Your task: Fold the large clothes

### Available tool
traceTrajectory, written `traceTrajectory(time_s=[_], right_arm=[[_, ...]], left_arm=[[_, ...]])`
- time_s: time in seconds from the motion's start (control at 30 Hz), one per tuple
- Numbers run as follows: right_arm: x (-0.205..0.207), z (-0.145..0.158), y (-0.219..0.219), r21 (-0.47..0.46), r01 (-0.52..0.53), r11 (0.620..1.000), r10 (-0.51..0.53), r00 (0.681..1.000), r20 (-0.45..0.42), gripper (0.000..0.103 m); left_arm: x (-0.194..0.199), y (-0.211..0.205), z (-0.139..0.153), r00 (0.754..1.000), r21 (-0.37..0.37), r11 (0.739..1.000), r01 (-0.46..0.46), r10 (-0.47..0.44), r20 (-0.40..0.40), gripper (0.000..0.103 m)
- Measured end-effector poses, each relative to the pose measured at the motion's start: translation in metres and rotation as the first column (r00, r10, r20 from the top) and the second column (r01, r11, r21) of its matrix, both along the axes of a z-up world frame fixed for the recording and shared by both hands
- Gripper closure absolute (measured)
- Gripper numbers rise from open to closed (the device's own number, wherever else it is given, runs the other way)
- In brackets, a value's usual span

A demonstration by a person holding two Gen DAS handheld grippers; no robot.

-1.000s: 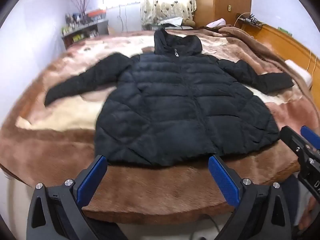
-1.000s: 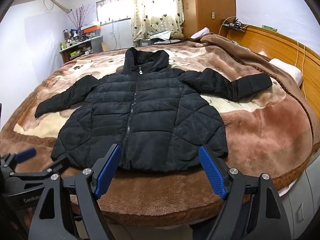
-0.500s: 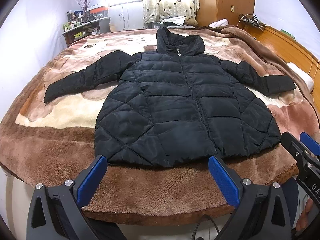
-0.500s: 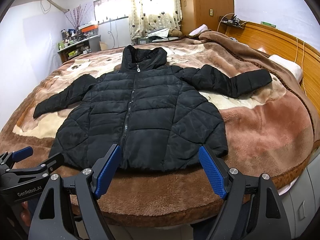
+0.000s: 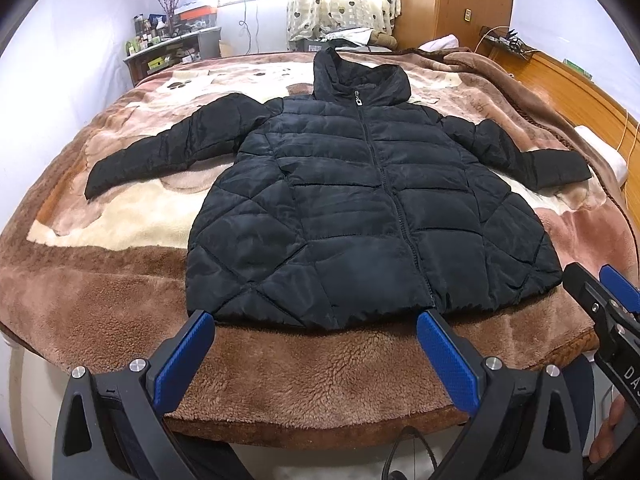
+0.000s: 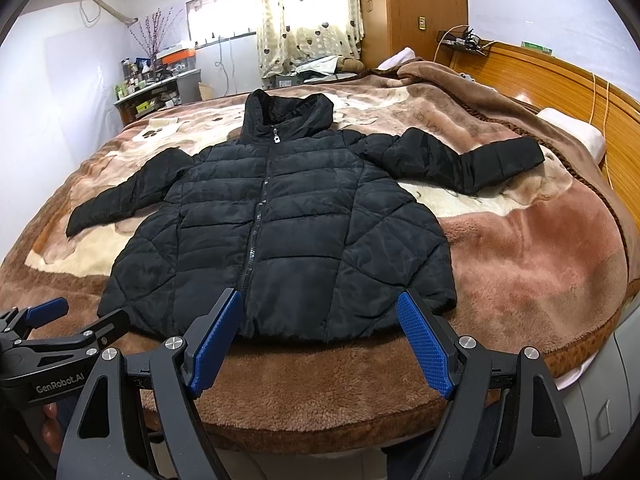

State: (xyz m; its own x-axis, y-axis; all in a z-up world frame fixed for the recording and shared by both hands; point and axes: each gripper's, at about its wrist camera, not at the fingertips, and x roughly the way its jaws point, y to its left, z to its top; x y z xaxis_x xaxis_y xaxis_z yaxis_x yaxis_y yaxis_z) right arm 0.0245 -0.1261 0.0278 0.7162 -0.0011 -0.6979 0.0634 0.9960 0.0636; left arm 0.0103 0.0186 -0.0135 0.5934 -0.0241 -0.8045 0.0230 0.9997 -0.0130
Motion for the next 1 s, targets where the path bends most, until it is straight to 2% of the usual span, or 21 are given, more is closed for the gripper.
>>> traceTrajectory(time_s=[1.0], right_arm=[[0.0006,0.0012,0.0003,0.001,0.000,1.000,0.000,1.000,-0.001,0.023]], left_arm=[[-0.0003,0.0031,0.0020,1.000,0.009,1.000,-0.007,0.007,-0.002,0.001]])
